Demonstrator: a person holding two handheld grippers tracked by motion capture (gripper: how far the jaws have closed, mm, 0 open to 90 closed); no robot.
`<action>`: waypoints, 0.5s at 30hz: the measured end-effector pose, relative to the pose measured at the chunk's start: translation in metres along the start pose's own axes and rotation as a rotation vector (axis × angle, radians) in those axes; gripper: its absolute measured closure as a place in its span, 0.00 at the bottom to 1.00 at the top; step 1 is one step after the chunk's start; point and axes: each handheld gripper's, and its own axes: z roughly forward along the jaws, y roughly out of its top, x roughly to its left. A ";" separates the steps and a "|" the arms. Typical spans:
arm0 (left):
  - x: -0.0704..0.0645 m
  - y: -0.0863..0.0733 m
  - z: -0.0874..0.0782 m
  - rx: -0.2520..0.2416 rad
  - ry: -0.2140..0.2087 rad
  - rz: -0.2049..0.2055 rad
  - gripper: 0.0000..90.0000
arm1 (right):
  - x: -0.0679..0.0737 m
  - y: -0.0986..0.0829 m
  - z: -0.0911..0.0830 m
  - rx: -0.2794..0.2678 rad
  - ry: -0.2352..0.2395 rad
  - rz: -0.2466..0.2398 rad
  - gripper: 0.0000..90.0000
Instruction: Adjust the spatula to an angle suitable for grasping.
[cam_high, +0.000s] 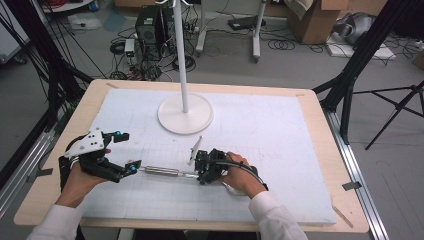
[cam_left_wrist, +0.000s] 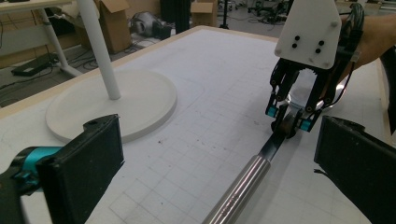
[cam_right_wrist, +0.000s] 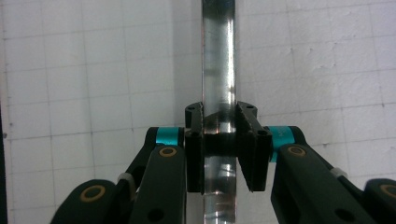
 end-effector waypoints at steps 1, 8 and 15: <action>0.000 0.000 0.000 0.002 0.000 -0.001 0.02 | 0.000 0.000 -0.001 -0.002 -0.003 0.003 0.83; 0.001 0.000 -0.001 0.002 0.004 0.000 0.02 | -0.003 -0.006 -0.011 -0.044 -0.020 0.024 0.83; 0.001 -0.001 -0.002 0.001 0.010 -0.005 0.02 | -0.007 -0.012 -0.022 -0.099 -0.052 0.042 0.83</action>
